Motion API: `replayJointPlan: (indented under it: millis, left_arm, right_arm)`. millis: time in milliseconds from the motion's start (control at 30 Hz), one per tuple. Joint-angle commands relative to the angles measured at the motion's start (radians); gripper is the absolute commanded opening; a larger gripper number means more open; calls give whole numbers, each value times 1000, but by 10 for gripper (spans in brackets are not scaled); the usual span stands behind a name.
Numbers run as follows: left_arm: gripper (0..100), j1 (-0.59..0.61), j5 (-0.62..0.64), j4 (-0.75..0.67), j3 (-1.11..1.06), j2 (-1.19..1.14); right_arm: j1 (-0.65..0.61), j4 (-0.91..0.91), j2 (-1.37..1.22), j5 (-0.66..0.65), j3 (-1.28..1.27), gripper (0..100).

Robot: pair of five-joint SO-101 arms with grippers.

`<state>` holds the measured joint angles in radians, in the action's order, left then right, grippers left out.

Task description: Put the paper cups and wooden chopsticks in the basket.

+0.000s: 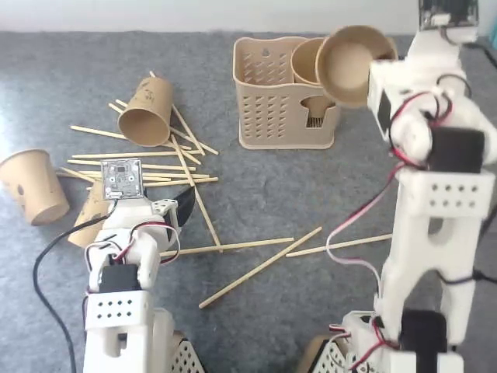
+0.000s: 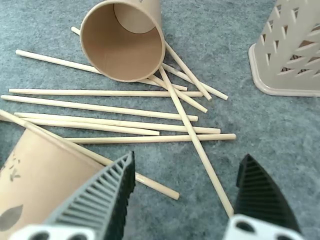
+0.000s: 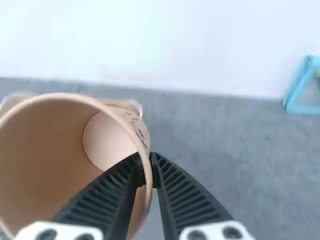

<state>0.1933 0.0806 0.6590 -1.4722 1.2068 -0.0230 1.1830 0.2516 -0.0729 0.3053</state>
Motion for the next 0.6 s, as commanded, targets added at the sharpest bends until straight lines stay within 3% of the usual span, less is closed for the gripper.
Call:
replayJointPlan:
  millis: [0,567]
  left_arm:
    - [312,11,-8,-28,4,0]
    - [312,11,-8,-28,4,0]
  right_arm:
    - [-15,-124,-48,38,52,8]
    - [-71,-254,-243,60,52,8]
